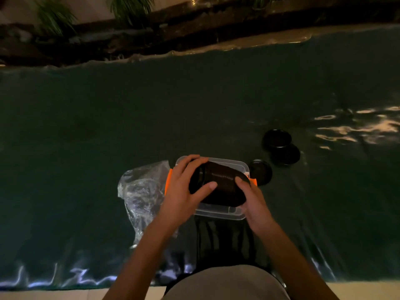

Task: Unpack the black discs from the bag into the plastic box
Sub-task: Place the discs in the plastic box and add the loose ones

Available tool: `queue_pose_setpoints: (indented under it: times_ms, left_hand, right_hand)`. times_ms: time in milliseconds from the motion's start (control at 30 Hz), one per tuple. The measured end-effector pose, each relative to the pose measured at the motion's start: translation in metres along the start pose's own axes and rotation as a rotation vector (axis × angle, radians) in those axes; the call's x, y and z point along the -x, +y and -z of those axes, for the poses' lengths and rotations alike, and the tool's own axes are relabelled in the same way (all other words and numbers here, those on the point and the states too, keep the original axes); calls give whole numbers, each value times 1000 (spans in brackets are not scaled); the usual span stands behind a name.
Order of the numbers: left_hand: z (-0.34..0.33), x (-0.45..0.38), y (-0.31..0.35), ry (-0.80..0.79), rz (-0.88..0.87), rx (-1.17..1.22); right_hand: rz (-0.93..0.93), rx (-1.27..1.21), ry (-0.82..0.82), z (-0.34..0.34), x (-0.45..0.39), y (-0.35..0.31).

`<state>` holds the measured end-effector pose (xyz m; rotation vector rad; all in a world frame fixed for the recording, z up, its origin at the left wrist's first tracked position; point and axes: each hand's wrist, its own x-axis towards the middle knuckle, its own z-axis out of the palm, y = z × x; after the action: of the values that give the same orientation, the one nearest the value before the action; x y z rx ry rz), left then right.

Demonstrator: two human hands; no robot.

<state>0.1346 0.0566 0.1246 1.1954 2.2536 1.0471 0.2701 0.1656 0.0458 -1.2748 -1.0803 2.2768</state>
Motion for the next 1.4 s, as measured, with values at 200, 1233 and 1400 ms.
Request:
queue_pose_setpoints:
  times_ms: [200, 1233, 1400]
  left_hand:
    - [-24, -2, -43, -46, 175, 89]
    - [-98, -35, -115, -655, -40, -590]
    - [-101, -37, -118, -622, -59, -594]
  right_hand:
    - [33, 212, 119, -12, -10, 5]
    - [-166, 559, 62, -41, -60, 40]
    - [-202, 536, 57, -41, -56, 36]
